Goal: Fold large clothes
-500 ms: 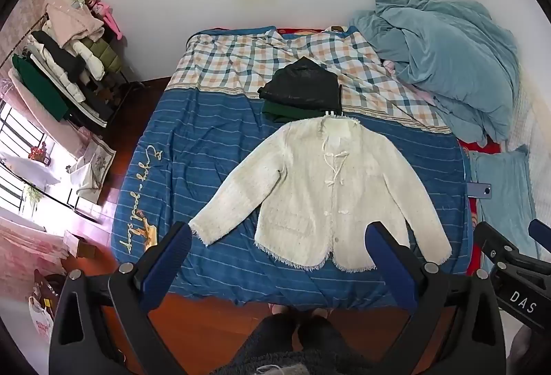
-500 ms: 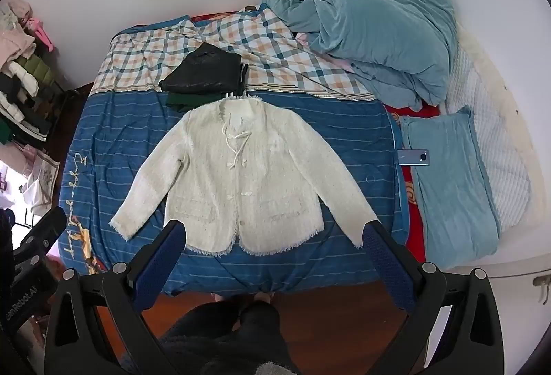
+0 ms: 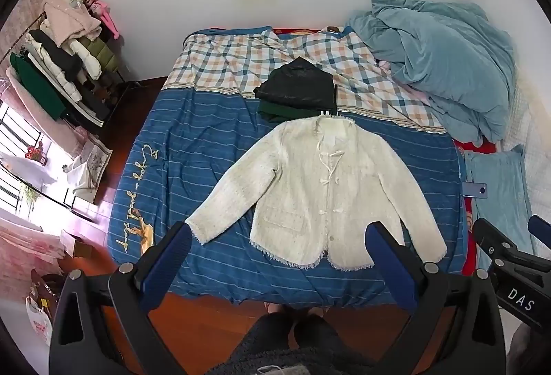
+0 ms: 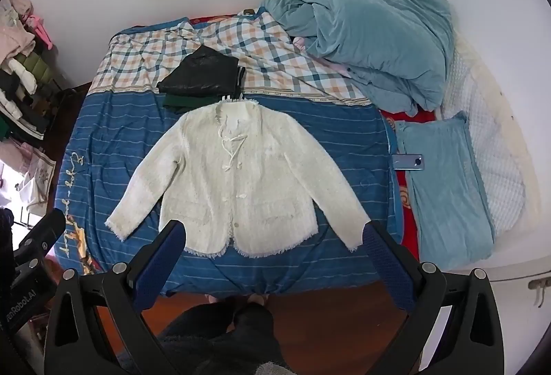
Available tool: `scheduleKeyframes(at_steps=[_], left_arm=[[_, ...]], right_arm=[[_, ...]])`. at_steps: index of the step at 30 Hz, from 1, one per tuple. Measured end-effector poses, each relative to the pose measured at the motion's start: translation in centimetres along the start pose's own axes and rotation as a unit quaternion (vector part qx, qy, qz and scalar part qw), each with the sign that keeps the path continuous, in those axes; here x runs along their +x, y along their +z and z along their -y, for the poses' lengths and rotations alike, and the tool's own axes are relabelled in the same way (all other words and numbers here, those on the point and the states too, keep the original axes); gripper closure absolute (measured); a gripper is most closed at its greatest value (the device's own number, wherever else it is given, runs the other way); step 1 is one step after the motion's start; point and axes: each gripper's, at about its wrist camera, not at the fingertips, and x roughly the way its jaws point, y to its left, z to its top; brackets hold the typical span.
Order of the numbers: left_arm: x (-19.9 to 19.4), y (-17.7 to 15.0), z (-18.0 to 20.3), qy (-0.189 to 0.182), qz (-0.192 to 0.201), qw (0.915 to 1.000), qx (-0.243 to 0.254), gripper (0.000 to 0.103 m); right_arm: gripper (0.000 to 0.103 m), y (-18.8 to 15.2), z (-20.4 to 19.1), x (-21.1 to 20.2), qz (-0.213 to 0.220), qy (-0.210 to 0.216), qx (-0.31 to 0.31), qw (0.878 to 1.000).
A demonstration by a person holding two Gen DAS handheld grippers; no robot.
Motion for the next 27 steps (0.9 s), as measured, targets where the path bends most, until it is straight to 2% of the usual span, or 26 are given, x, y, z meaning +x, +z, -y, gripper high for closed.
scheduleKeyframes(at_steps=[6,27], left_arm=[[-0.2,0.1,0.3,-0.001,0.003,1.0000,0.000,0.000],[-1.6,0.4,0.1,-0.003,0.014,0.9999,-0.003,0.000]], right_arm=[[0.000,0.1,1.1,-0.2,0.003,-0.002,0.000,1.000],[0.000,0.9,1.1,-1.7,0.010,-0.006,-0.007,1.000]])
